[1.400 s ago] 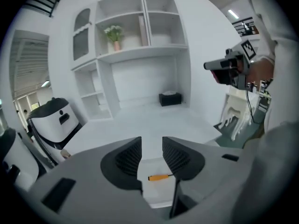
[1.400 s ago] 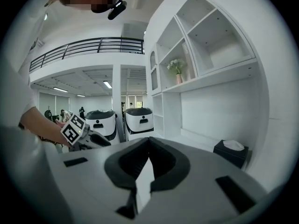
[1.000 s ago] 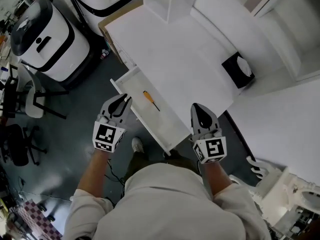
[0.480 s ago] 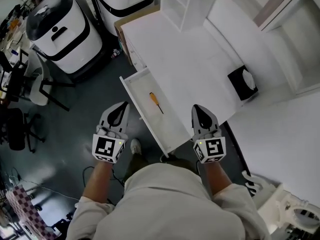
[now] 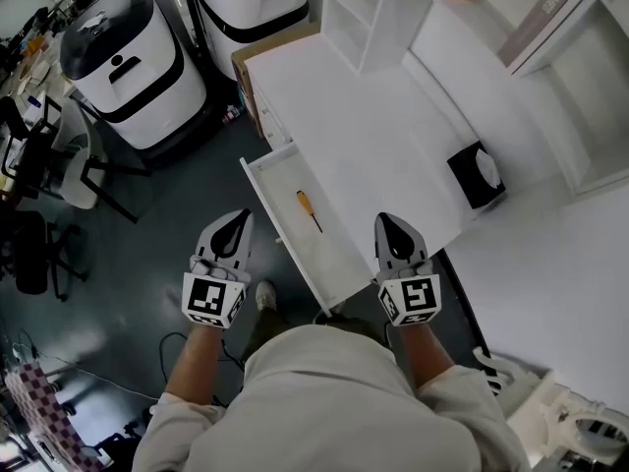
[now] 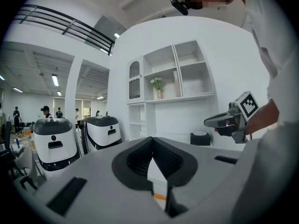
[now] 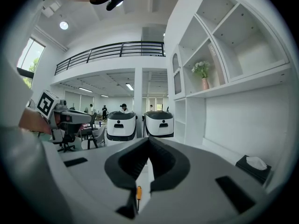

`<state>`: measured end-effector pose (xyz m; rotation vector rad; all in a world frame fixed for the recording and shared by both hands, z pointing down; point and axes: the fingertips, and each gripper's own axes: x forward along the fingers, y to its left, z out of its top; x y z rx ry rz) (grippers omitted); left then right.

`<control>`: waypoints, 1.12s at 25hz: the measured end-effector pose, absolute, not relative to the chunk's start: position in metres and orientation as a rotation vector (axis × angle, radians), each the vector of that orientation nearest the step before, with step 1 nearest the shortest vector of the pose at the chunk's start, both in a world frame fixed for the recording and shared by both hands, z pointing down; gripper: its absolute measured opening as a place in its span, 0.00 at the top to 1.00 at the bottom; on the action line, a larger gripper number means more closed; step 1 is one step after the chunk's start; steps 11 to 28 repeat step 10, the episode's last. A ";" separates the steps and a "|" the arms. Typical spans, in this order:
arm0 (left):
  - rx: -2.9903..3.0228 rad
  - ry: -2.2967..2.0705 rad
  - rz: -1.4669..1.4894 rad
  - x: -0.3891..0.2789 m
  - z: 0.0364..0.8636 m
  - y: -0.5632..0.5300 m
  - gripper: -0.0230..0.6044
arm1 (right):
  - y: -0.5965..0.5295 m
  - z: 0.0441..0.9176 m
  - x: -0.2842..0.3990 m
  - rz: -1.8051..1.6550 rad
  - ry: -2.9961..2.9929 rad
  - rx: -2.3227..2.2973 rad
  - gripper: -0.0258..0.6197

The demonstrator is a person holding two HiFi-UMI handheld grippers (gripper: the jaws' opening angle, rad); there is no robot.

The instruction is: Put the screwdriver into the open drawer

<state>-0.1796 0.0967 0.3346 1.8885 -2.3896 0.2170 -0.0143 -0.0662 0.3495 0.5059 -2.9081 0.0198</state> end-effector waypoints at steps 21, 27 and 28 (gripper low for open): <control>1.888 -2.384 0.234 -0.178 0.333 0.101 0.96 | -0.063 0.343 -0.019 0.003 -2.916 0.487 0.96; 1.888 -2.384 0.234 -0.178 0.333 0.101 0.96 | -0.063 0.343 -0.019 0.003 -2.916 0.487 0.96; 1.888 -2.384 0.234 -0.178 0.333 0.101 0.96 | -0.063 0.343 -0.019 0.003 -2.916 0.487 0.96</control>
